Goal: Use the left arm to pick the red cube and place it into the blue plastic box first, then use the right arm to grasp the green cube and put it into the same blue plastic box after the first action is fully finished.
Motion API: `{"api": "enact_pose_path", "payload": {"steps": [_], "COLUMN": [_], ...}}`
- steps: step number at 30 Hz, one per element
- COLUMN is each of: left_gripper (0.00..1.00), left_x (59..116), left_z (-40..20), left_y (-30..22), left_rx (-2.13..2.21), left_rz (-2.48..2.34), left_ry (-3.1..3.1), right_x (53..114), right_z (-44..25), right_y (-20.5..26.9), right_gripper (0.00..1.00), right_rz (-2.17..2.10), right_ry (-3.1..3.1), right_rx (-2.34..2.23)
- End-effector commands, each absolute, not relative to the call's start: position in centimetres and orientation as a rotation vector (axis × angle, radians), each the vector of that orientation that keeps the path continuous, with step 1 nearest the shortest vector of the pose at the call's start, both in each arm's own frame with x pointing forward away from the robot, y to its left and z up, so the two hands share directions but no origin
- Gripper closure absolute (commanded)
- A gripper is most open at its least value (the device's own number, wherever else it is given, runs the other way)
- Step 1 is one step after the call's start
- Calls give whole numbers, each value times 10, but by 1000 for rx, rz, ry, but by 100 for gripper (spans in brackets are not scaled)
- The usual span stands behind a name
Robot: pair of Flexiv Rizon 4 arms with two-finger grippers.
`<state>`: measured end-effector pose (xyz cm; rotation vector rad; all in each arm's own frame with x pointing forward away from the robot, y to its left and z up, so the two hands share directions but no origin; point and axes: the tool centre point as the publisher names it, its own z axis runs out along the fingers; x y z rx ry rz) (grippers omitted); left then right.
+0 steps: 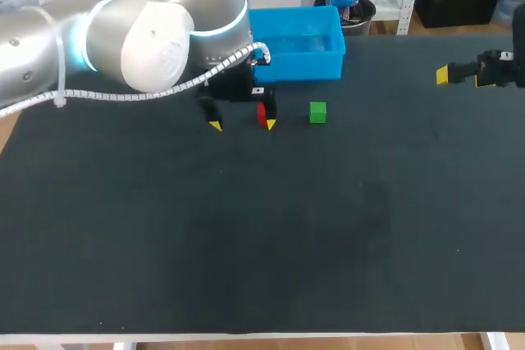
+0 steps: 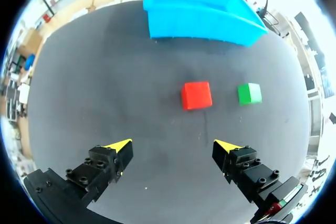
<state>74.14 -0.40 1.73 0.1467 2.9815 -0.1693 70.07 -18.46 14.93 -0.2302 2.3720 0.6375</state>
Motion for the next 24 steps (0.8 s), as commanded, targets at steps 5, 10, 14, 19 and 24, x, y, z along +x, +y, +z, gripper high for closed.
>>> {"api": "enact_pose_path", "payload": {"steps": [5, 10, 14, 19, 24], "left_gripper": [0, 0, 0, 0, 0], "left_x": [726, 729, 731, 744, 764], "left_z": [16, 18, 19, 19, 19], "left_y": [8, 6, 2, -3, -12], "left_rx": [156, 173, 179, 169, 145], "left_rz": [-212, -209, -204, -178, -153], "left_ry": [2943, 2936, 2935, 2941, 2943], "right_x": [701, 701, 701, 701, 701], "right_z": [149, 149, 149, 149, 149], "right_y": [-185, -185, -185, -185, -185], "right_gripper": [0, 0, 0, 0, 0], "right_rz": [639, 639, 639, 639, 639], "right_ry": [2372, 2372, 2372, 2372, 2372], "right_rx": [-232, -232, -232, -232, -232]}}
